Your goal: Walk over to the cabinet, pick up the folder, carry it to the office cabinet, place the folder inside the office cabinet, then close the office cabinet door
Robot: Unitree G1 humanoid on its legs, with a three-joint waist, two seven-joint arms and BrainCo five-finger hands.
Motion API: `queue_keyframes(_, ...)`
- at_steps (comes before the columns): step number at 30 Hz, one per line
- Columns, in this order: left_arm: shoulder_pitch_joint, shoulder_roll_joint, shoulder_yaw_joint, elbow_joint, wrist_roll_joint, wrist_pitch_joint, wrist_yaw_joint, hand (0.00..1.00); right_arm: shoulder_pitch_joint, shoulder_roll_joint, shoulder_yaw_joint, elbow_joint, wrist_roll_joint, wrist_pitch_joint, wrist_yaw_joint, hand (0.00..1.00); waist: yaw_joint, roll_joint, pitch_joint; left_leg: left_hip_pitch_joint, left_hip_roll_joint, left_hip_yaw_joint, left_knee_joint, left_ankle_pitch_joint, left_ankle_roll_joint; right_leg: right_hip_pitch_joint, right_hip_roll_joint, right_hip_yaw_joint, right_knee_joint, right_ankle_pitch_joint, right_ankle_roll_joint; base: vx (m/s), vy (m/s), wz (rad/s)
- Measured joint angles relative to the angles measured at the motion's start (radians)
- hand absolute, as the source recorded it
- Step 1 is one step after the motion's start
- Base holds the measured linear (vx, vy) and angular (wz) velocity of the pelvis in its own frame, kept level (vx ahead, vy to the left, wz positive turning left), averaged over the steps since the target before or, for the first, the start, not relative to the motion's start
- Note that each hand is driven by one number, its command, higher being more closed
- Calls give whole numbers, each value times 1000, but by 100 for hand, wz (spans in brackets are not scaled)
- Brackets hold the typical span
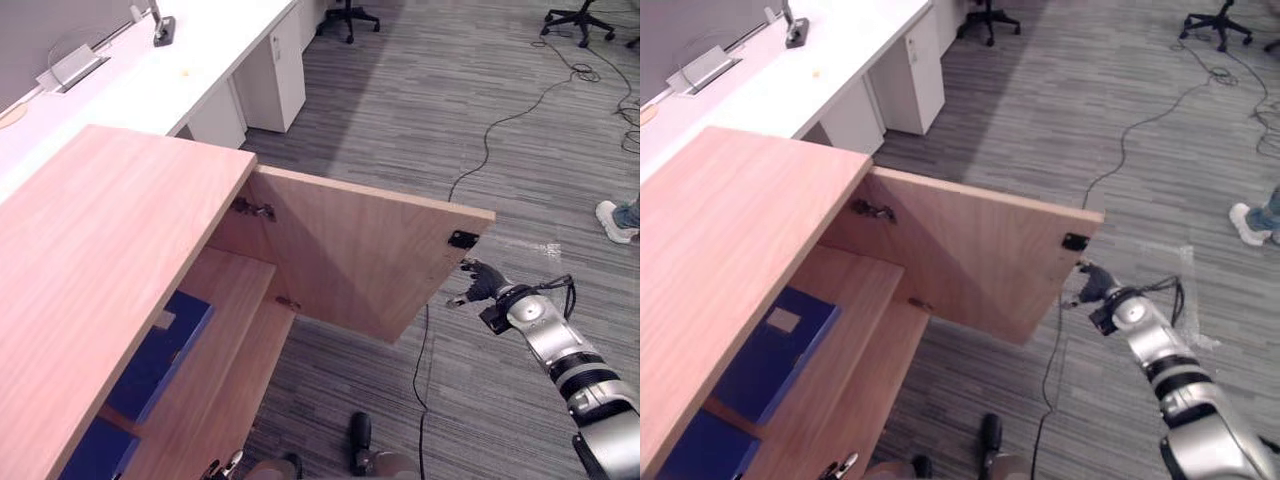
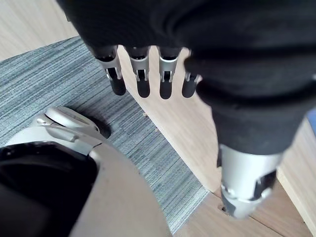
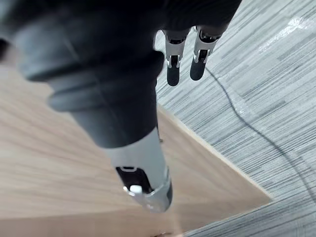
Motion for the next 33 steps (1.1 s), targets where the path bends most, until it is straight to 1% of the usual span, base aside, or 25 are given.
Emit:
queue_keyframes(3,1,-1,10,20,11,0,3,0,37,-4,22,-134,69,-16,16,0,-1,-3,-23,0,14,0,4,-5,-4,0,14,8,-3,-4,-5,15,-9,-8)
queue_keyframes(4,1,-3,18,21,23,0,5,0,62,-6,65,-210,97,-32,44,0,-1,-3,-32,0,20,0,9,-9,-10,0,23,11,-5,-5,-7,16,-14,-8)
queue_keyframes(5,1,-4,19,20,24,1,5,0,72,-9,72,-223,105,-36,48,0,-2,-4,-34,0,22,0,10,-10,-11,0,25,11,-5,-6,-7,18,-21,-9)
queue_keyframes(6,4,-4,17,0,25,5,13,0,114,-13,106,-295,139,-49,58,0,-11,-5,-39,-2,28,0,15,-11,-14,-1,31,12,-5,-7,-9,13,-19,-5)
queue_keyframes(7,14,-7,12,-35,23,11,16,0,124,-12,121,-323,145,-51,66,0,-15,-5,-41,-4,28,2,16,-11,-14,-3,33,12,-5,-7,-9,3,-16,-10)
queue_keyframes(8,41,-9,-13,-112,13,16,18,0,137,-12,145,-357,150,-51,82,0,-18,-7,-52,-18,29,6,22,-11,-14,-16,35,15,-5,-7,-10,-11,-11,-16)
queue_keyframes(9,67,-8,-62,-213,-13,15,13,0,146,-7,170,-392,162,-51,104,0,-16,-8,-62,-34,33,16,34,-12,-14,-28,39,19,-5,-5,-11,-22,-14,-22)
queue_keyframes(10,76,-9,-105,-269,-44,13,-1,0,146,10,196,-404,169,-51,121,0,-13,-8,-64,-35,36,21,39,-12,-14,-30,42,22,-5,-1,-15,-23,-21,-19)
queue_keyframes(12,78,-15,-145,-285,-80,15,-18,0,146,41,238,-404,183,-52,128,0,-12,-10,-76,-38,41,22,49,-13,-14,-30,48,23,-5,1,-19,-31,-36,-11)
queue_keyframes(13,80,-20,-158,-283,-95,23,-22,0,146,62,261,-396,195,-52,125,0,-6,-11,-84,-39,45,21,55,-15,-13,-31,52,24,-6,-1,-22,-32,-41,-5)
queue_keyframes(14,80,-21,-161,-279,-98,26,-23,0,146,69,270,-395,202,-51,123,0,-4,-11,-86,-40,47,19,58,-15,-14,-31,54,24,-6,-2,-22,-48,-56,-1)
queue_keyframes(16,88,-17,-159,-278,-113,36,-23,0,145,102,306,-391,205,-53,122,0,15,-12,-91,-50,54,17,70,-15,-15,-35,60,22,-6,-2,-24,-53,-58,-1)
queue_keyframes(18,103,-15,-158,-278,-113,43,-21,0,144,136,336,-364,203,-62,129,0,17,-19,-101,-53,54,9,70,-15,-14,-37,62,18,-6,-3,-24,-32,-41,6)
queue_keyframes(19,110,-15,-158,-278,-113,45,-21,0,143,161,358,-345,200,-64,134,0,19,-18,-111,-56,53,0,70,-16,-14,-37,62,15,-6,-3,-24,-24,-36,11)
queue_keyframes(21,110,-14,-159,-280,-113,49,-21,0,132,182,401,-322,182,-69,152,0,22,-21,-123,-70,52,-9,75,-17,-15,-46,62,13,-6,-3,-24,-24,-24,10)
queue_keyframes(22,110,-14,-159,-282,-113,50,-22,0,125,182,420,-314,166,-70,164,0,23,-23,-123,-73,51,-9,75,-17,-16,-49,62,13,-6,-3,-24,-30,-17,0)
queue_keyframes(23,111,-12,-159,-293,-113,54,-23,0,120,177,464,-303,134,-68,197,0,32,-28,-125,-80,50,-10,78,-17,-16,-56,61,13,-6,-3,-23,0,0,0)
queue_keyframes(24,114,-8,-159,-303,-113,57,-25,0,120,170,502,-295,119,-65,223,0,33,-33,-128,-88,49,-12,80,-17,-16,-61,60,13,-6,-3,-23,-32,-16,-1)
queue_keyframes(25,120,-5,-164,-308,-114,58,-27,0,121,159,540,-287,111,-60,249,0,35,-35,-131,-91,49,-17,73,-18,-19,-67,62,13,-6,-23,-7,7,-24,-4)
queue_keyframes(26,135,-8,-179,-315,-115,58,-34,0,124,138,585,-282,93,-54,290,0,51,-4,-152,-104,90,-13,48,-14,-21,-116,78,10,95,-49,-55,55,8,10)
queue_keyframes(27,140,4,-182,-315,-115,50,-39,0,129,120,602,-281,84,-46,325,0,40,-26,-148,-108,79,-18,56,-9,-40,-156,56,41,234,-91,-105,122,20,43)
queue_keyframes(28,130,19,-179,-290,-114,43,-44,0,142,89,618,-266,83,-31,353,0,36,-36,-148,-109,72,-41,71,-1,-51,-127,50,35,200,-111,-56,141,3,57)
queue_keyframes(29,127,21,-177,-257,-103,38,-49,0,153,57,618,-263,89,-15,384,0,47,-28,-161,-101,73,-56,54,0,-48,-91,57,32,141,-89,-52,125,-33,45)
queue_keyframes(31,118,19,-163,-227,-92,30,-54,0,152,27,605,-263,110,0,402,0,51,-32,-167,-100,73,-73,49,2,-47,-66,62,22,96,-71,-49,95,-18,16)
queue_keyframes(33,98,20,-149,-191,-81,29,-56,0,158,9,604,-250,164,11,409,0,56,-29,-168,-101,72,-76,48,5,-47,-56,62,18,80,-61,-49,97,43,9)
